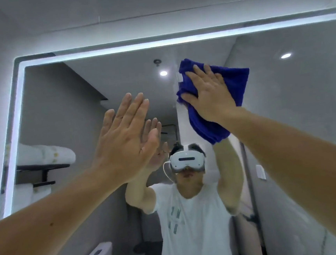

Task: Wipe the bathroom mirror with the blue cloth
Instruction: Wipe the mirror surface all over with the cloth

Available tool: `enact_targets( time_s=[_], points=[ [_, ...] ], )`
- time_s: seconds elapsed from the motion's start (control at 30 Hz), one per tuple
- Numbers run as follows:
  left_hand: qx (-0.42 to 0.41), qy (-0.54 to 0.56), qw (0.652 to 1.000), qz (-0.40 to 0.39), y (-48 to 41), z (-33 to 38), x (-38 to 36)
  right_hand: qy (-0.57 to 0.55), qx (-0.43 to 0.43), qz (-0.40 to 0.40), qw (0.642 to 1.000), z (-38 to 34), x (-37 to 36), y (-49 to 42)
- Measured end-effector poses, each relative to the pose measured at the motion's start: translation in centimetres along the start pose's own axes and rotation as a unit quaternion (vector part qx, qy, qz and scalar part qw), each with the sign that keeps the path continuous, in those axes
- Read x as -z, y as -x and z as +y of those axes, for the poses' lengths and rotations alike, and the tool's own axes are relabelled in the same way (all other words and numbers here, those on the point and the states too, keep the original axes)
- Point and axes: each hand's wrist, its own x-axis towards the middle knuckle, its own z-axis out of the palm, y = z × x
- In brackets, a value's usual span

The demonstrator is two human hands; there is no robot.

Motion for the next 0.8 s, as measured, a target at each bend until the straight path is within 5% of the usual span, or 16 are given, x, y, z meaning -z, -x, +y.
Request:
enact_targets(
  time_s=[0.13, 0.3, 0.47, 0.67, 0.8],
  points=[
    [0.003, -0.002, 1.000, -0.004, -0.5, -0.8, -0.4, -0.019, -0.007, 0.031, 0.999, -3.3, -1.6, -0.7],
    [-0.014, 0.011, 1.000, -0.002, -0.4, -1.7, -1.4, -0.007, 0.145, -0.029, 0.989, -4.4, -3.0, 9.4],
    [-0.040, 0.009, 0.999, 0.016, -1.1, -2.4, -1.9, 0.096, 0.308, -0.109, 0.940, -1.6, -2.4, 13.4],
    [-0.042, 0.017, 0.998, 0.041, -2.9, -3.3, -2.2, 0.022, 0.107, -0.018, 0.994, -0.7, 0.3, 0.4],
    [-0.023, 0.027, 0.998, 0.052, -3.3, -4.5, -1.8, -0.015, -0.007, 0.035, 0.999, -1.4, 0.9, -6.7]
  ],
)
